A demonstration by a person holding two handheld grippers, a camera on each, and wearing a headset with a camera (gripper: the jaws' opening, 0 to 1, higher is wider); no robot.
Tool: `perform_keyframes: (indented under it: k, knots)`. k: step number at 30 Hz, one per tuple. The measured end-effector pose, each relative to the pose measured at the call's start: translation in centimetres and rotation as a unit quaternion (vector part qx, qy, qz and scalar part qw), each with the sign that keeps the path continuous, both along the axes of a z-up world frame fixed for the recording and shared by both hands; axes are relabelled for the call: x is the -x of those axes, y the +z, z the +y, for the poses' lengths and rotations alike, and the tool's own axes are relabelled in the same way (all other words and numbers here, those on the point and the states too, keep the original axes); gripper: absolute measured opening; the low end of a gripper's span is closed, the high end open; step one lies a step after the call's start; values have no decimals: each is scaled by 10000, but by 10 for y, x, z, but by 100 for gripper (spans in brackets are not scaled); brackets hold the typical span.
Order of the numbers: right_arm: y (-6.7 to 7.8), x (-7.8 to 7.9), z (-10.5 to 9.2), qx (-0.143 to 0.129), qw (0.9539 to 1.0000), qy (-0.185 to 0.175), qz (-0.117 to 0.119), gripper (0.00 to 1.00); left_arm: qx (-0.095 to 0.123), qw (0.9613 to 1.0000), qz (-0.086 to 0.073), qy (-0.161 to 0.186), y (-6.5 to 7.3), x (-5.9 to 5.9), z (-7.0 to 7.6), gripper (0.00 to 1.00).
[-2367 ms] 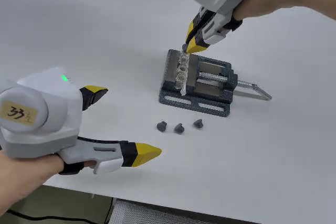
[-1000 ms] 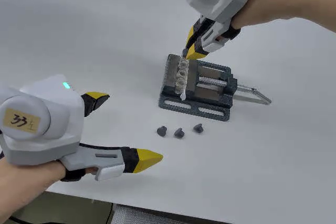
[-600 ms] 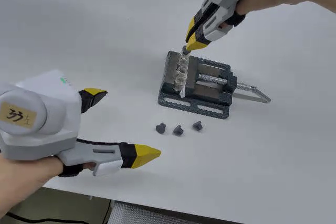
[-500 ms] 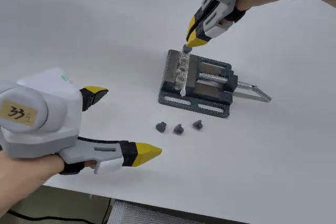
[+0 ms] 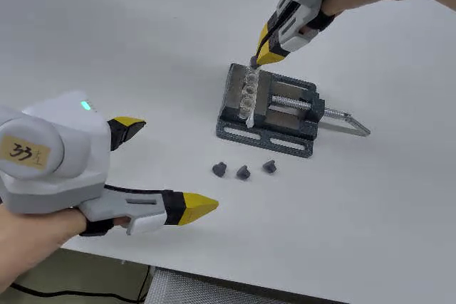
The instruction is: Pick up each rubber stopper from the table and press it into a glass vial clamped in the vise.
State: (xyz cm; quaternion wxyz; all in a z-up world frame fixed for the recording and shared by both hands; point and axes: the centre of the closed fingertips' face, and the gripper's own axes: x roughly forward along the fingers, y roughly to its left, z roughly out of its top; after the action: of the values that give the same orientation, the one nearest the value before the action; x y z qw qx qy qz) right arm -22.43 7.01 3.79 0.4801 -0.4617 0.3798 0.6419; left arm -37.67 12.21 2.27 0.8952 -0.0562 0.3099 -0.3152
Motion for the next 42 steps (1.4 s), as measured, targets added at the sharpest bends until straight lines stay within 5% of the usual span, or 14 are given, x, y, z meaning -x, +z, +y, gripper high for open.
perform_keyframes:
  k: [19, 27, 35, 42]
  knots:
    - [2, 2, 0, 19, 10000, 77, -16, 1, 29, 10000, 5, -12, -1, 1, -2, 94]
    - [1, -2, 0, 43, 9997, -43, 230, 1, 49, 10000, 7, -19, -1, 2, -4, 94]
    - [-6, -13, 4, 243, 9989, -73, 391, 0, 64, 10000, 52, -18, -2, 4, -6, 94]
    - [-9, -10, 5, 497, 9985, -29, 211, 0, 85, 9999, 78, -47, -5, 2, -7, 94]
